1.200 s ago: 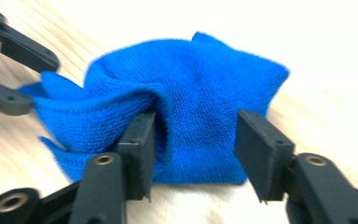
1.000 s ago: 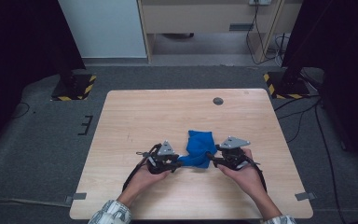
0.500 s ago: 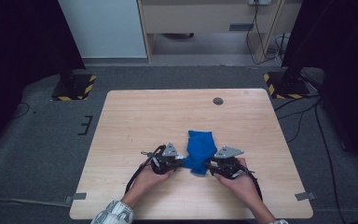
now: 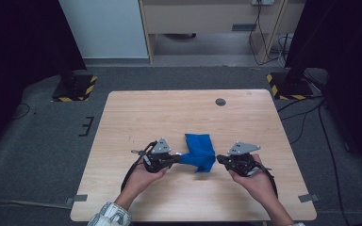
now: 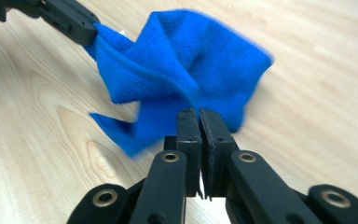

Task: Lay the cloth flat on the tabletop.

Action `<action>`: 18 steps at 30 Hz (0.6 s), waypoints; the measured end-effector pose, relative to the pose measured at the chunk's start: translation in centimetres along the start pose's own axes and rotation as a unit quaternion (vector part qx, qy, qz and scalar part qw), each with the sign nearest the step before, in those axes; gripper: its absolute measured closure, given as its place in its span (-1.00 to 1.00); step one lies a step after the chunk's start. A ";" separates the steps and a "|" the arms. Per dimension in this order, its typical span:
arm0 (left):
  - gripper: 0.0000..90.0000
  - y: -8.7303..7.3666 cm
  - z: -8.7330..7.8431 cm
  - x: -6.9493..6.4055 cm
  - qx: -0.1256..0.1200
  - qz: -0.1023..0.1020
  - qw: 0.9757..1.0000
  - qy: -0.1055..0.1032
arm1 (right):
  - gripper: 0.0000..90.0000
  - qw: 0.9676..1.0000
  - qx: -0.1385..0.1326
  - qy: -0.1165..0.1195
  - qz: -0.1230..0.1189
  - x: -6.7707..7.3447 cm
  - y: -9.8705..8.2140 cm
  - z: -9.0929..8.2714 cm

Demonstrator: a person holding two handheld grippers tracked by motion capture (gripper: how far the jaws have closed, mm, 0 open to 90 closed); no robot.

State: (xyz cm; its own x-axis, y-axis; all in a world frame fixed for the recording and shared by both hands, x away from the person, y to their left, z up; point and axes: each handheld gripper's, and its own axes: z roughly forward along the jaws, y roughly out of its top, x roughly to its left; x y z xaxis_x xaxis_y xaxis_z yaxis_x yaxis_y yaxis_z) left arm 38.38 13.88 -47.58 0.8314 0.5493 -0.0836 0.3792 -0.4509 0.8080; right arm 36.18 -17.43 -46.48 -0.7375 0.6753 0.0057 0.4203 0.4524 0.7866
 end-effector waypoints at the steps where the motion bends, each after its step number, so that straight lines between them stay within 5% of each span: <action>1: 0.94 0.4 -0.5 0.0 -0.009 -0.002 1.000 -0.001 | 0.96 1.000 -0.003 0.002 -0.001 0.0 0.5 -0.6; 7: 0.94 1.5 -1.2 -0.2 -0.020 -0.007 1.000 0.002 | 0.82 1.000 -0.023 0.004 -0.004 -0.1 2.1 -1.6; 12: 0.94 1.2 -0.5 0.2 -0.016 -0.016 1.000 0.009 | 0.55 1.000 -0.019 0.011 0.005 0.9 0.5 0.5; 18: 0.94 2.2 -0.3 0.8 -0.040 -0.042 0.998 0.014 | 0.32 1.000 -0.007 -0.002 0.029 0.4 -1.4 1.7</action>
State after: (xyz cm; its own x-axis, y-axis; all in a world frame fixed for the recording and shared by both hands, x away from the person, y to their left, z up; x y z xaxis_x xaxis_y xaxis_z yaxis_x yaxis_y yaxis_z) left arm 39.74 13.55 -45.70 0.7865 0.6021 -0.1375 0.4124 -0.3463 0.8426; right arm 36.23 -16.80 -48.66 -0.7099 0.7024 0.0504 0.4558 0.4038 0.7932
